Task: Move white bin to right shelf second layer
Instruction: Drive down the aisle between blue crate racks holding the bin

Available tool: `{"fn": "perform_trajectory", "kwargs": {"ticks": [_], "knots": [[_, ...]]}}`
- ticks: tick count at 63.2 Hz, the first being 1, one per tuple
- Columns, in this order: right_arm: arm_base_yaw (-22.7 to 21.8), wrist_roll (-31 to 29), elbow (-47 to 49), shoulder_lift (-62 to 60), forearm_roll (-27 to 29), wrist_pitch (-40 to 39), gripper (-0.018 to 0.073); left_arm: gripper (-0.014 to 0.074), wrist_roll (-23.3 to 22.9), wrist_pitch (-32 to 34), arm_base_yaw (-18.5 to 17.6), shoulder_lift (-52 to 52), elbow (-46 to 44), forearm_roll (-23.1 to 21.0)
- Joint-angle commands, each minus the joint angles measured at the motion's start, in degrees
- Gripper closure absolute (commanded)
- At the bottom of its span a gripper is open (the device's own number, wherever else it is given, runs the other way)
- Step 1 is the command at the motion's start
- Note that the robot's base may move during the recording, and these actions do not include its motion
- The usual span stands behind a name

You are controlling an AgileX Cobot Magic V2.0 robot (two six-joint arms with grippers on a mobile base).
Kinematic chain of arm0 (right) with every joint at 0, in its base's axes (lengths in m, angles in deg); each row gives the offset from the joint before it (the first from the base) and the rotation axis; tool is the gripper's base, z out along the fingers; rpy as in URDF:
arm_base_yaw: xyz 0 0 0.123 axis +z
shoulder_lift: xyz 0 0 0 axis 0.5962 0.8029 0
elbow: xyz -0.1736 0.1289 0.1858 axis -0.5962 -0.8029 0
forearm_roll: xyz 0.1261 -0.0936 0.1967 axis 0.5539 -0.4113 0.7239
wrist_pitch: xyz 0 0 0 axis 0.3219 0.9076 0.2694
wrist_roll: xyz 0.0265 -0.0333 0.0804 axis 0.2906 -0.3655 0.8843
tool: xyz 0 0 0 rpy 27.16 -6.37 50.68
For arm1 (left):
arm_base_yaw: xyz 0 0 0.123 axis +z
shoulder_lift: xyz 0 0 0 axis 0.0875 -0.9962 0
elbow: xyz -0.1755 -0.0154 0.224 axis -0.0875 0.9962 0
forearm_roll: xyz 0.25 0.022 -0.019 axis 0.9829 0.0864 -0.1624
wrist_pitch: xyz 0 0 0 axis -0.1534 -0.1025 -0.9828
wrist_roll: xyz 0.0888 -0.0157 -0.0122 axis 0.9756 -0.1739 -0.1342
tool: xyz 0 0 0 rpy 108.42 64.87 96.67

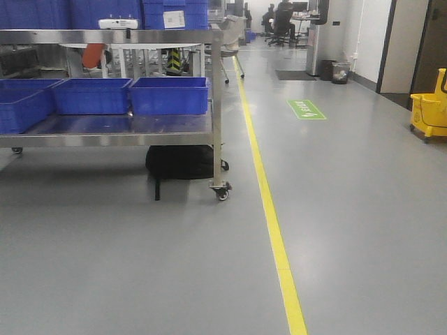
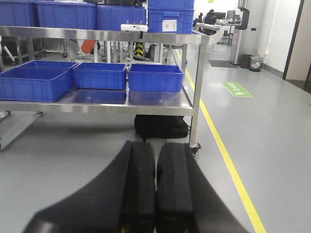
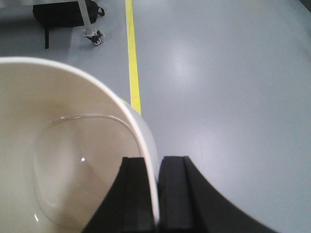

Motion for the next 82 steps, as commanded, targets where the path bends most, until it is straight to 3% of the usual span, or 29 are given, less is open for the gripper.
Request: {"fn": "perform_trajectory", "kwargs": {"ticks": [1, 82], "knots": [[0.09, 0.27, 1.67, 0.09, -0.23, -5.44, 0.0504, 0.0512, -0.30, 4.77, -0.41, 0.87, 1.56, -0.30], [0.09, 0.27, 1.67, 0.09, -0.23, -5.44, 0.0504, 0.0512, -0.30, 4.77, -0.41, 0.87, 1.56, -0.30]]}}
